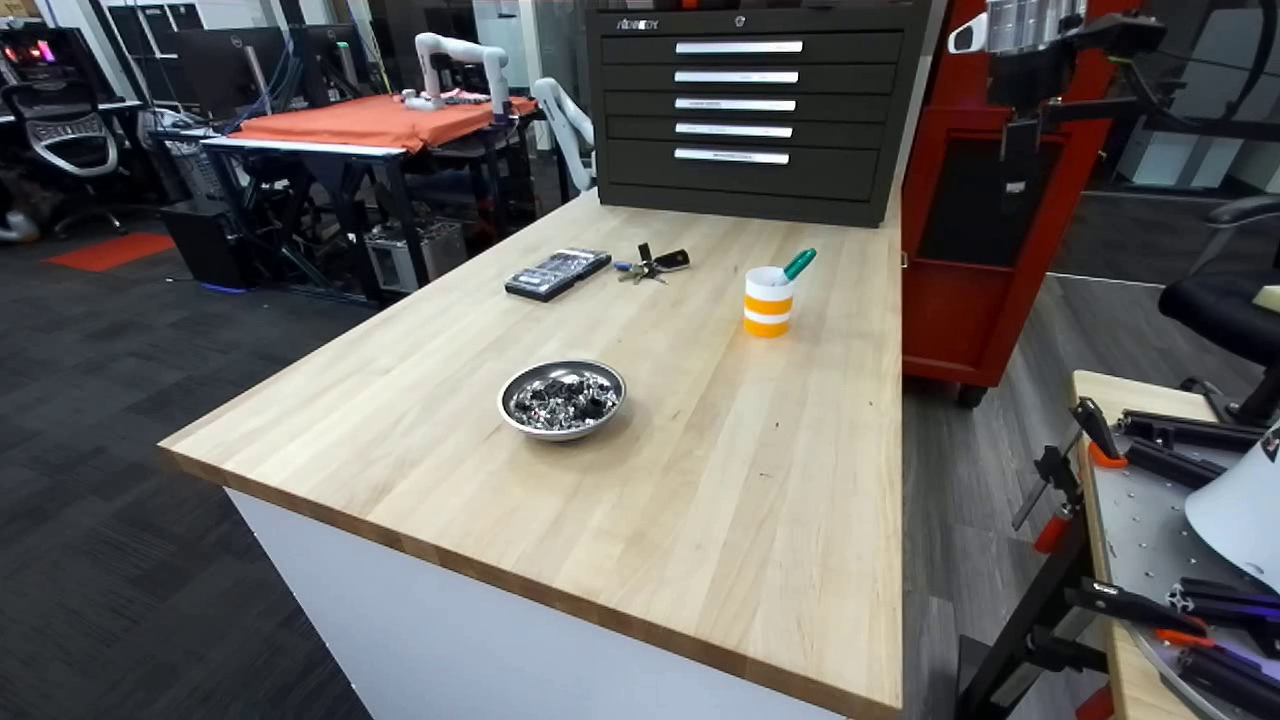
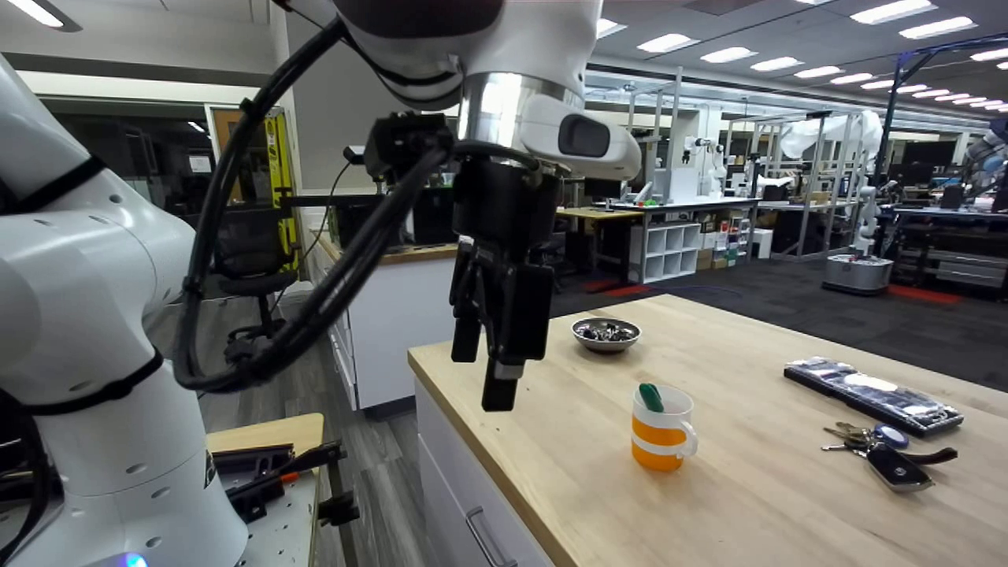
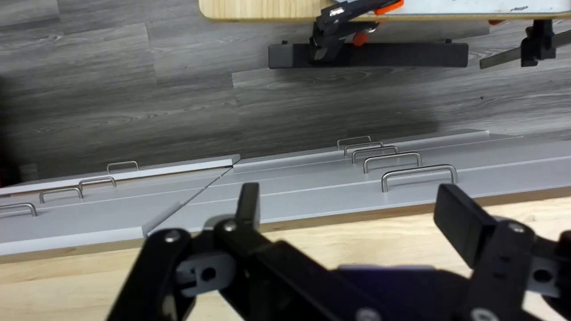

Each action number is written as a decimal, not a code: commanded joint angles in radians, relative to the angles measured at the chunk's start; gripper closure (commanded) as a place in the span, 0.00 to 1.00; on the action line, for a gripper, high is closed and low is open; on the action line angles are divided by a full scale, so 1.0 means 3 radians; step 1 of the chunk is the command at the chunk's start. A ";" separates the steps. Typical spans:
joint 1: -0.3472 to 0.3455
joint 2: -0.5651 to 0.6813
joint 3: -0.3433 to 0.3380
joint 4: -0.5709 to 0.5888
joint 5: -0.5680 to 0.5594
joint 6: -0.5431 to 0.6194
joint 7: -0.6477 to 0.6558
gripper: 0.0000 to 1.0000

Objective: Take the green marker out of the white and orange mug

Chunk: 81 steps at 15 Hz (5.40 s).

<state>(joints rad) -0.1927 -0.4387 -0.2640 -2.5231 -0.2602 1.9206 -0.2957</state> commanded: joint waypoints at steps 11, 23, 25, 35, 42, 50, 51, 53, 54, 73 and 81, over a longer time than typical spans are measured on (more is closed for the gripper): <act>0.0132 0.0783 -0.0010 0.0585 0.0557 0.0588 -0.0496 0.00; 0.0205 0.1263 0.0114 0.0844 0.1032 0.0999 -0.1144 0.00; 0.0208 0.1357 0.0160 0.0905 0.1081 0.1001 -0.1241 0.00; 0.0136 0.1774 0.0340 0.1232 0.1236 0.0977 -0.1614 0.00; 0.0071 0.1960 0.0395 0.1331 0.1365 0.0980 -0.1807 0.00; 0.0009 0.2145 0.0441 0.1468 0.1449 0.0968 -0.1961 0.00; 0.0002 0.2167 0.0451 0.1484 0.1456 0.0968 -0.1971 0.00; -0.0016 0.2212 0.0473 0.1521 0.1468 0.0964 -0.1991 0.00; -0.0023 0.2229 0.0482 0.1539 0.1474 0.0956 -0.1996 0.00; -0.0036 0.2223 0.0581 0.1578 0.1432 0.0860 -0.1946 0.94; 0.0021 0.1903 0.0522 0.1562 0.1084 0.0500 -0.1704 0.94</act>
<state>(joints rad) -0.1932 0.1949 -0.0988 -2.0524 0.1175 2.1404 -0.8628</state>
